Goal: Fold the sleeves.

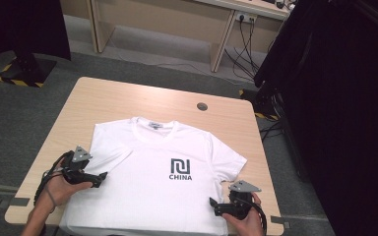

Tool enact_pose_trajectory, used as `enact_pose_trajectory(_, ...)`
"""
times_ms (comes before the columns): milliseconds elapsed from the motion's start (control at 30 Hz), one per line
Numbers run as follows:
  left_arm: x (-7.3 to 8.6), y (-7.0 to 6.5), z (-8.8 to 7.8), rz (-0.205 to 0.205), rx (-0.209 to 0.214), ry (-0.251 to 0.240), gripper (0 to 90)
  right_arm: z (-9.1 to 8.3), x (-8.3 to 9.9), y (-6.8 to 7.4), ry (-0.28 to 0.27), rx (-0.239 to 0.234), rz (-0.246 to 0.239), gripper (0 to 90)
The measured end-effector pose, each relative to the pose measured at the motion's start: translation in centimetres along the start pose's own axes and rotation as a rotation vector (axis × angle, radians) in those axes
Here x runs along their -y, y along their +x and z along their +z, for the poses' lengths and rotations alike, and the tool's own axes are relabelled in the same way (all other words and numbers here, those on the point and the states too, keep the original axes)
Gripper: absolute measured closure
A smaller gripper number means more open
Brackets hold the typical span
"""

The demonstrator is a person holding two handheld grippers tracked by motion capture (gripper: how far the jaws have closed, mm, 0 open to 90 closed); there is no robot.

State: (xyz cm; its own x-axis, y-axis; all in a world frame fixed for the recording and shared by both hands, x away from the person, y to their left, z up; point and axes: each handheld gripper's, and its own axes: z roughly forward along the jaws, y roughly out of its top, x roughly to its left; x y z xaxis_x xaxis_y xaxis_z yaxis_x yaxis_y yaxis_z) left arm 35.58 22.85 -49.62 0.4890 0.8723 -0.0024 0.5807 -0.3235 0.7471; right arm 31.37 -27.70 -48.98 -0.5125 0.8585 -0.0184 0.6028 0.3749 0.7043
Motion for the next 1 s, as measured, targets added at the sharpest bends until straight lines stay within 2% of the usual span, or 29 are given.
enact_pose_trajectory(333, 0.0, 0.0, 0.0, -0.004, -0.01, 0.004, 0.0, 0.0, 0.0, 0.0, 0.002, -0.004, -0.004, 0.7)
enact_pose_trajectory(600, 0.0, 0.0, 0.0, -0.004, -0.012, 0.003, 0.0, -0.1, 0.0, -0.3, 0.003, -0.024, -0.01, 1.4)
enact_pose_trajectory(733, 0.0, 0.0, 0.0, -0.003, -0.012, 0.003, 0.0, -0.3, -0.1, -0.7, 0.003, -0.03, 0.031, 3.9)
enact_pose_trajectory(867, 0.0, -0.1, 0.0, -0.004, -0.013, 0.004, 0.0, -0.5, -0.1, -1.3, 0.0, -0.022, 0.05, 4.1)
enact_pose_trajectory(1000, 0.0, -0.1, 0.0, -0.006, -0.017, 0.003, 0.0, -1.0, -0.3, -2.0, -0.031, -0.009, 0.073, 4.0)
